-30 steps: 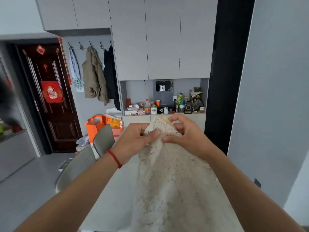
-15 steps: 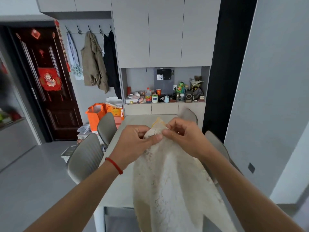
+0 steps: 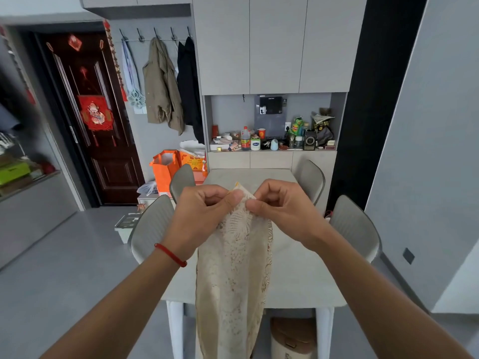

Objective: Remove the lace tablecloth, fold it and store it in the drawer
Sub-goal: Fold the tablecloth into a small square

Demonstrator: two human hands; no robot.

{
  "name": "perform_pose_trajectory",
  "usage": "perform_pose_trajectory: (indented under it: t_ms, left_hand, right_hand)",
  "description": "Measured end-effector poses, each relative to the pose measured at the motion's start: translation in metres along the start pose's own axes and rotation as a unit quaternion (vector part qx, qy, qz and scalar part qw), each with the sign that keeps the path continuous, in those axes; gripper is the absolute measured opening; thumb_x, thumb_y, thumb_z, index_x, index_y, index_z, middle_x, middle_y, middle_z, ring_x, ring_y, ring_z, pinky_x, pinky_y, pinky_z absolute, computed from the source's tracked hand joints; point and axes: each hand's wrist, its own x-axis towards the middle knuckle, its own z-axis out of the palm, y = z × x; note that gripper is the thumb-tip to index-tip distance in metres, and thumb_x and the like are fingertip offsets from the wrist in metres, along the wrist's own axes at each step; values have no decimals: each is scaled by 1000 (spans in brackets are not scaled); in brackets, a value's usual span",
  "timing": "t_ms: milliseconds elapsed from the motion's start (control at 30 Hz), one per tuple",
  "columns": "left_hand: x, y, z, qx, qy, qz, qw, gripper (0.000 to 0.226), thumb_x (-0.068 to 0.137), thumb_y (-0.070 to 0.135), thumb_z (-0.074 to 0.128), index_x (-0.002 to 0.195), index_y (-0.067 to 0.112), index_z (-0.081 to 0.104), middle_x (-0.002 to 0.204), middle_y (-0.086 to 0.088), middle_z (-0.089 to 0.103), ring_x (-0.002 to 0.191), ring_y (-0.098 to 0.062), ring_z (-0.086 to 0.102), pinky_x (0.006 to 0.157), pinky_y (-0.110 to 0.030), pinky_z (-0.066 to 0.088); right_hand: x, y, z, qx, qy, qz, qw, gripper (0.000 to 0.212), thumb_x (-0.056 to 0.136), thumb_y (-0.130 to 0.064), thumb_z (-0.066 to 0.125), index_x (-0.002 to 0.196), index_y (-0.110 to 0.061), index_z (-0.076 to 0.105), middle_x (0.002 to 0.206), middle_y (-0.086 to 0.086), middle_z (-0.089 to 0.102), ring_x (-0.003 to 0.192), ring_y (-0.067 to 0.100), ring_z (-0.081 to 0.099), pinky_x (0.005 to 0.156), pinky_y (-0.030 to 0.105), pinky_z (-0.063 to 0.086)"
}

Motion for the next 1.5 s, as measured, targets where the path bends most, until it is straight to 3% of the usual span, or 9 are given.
perform_pose_trajectory:
  t_ms: [233, 333, 500, 567, 800, 1033, 1200, 1267, 1500]
  left_hand:
    - [-8, 6, -20, 67, 10, 42, 997, 30, 94, 28, 72, 69, 11, 74, 46, 16, 58, 41, 1, 47, 44, -13, 37]
    - [-12, 8, -25, 82, 15, 47, 995, 35, 93, 32, 72, 62, 17, 66, 44, 11, 53, 42, -3, 41, 43, -27, 35]
    - [-14, 11, -31, 80, -15, 46, 996, 19, 97, 30, 68, 98, 16, 81, 70, -35, 67, 52, -46, 56, 51, -55, 49]
    - [-15, 12, -31, 88, -7, 47, 995, 19, 98, 27, 67, 101, 13, 80, 77, -38, 69, 67, -57, 63, 60, -66, 54]
    - [-5, 19, -40, 157, 50, 75, 984, 15, 99, 13, 67, 93, 7, 79, 95, -7, 78, 87, 9, 67, 81, -14, 54]
    - [11, 23, -54, 226, 111, 93, 963, 16, 98, 23, 69, 95, 13, 80, 90, 3, 78, 89, -16, 74, 85, -33, 60]
    - [19, 12, -85, 219, 116, 57, 967, 22, 99, 29, 67, 96, 11, 78, 95, -10, 79, 93, -31, 75, 86, -51, 60]
    - [18, 13, -97, 230, 139, 63, 961, 17, 98, 33, 67, 90, 22, 78, 89, -3, 77, 85, -23, 74, 83, -43, 62]
    - [25, 38, -109, 271, 135, 128, 944, 17, 98, 34, 64, 94, 22, 76, 82, 9, 71, 78, -5, 66, 76, -29, 56]
  right_hand:
    - [2, -9, 20, 40, 2, -22, 999, 14, 91, -12, 80, 82, -7, 70, 78, 6, 74, 71, 14, 66, 67, 27, 56]
    - [2, -11, 25, 39, 7, -35, 999, 14, 90, -12, 80, 81, -6, 70, 74, 1, 73, 68, 11, 65, 64, 23, 54]
    - [1, -16, 30, 6, 9, -41, 999, 13, 89, -13, 81, 83, -5, 73, 77, 8, 76, 68, 10, 67, 65, 21, 56]
    - [0, -16, 31, -23, 11, -37, 999, 11, 89, -16, 82, 84, -11, 74, 80, 4, 78, 70, 12, 70, 68, 25, 60]
    - [-35, 34, 34, -292, 0, 16, 956, 23, 91, -30, 69, 113, -23, 71, 100, -14, 67, 93, 10, 64, 82, 26, 54]
    - [-90, 135, 51, -457, -86, 175, 868, 40, 96, -30, 52, 134, -21, 62, 125, 3, 60, 115, 27, 60, 90, 41, 54]
    - [-144, 211, 38, -460, -79, 311, 828, 38, 106, -35, 40, 88, -13, 66, 94, 3, 67, 91, 25, 68, 70, 32, 48]
    - [-159, 230, 34, -442, -70, 340, 827, 41, 105, -35, 39, 77, -15, 60, 82, 0, 64, 82, 23, 67, 61, 29, 42]
    - [-154, 239, 80, -354, -89, 261, 894, 32, 100, -41, 57, 130, -32, 59, 132, -8, 59, 117, 17, 63, 87, 31, 50]
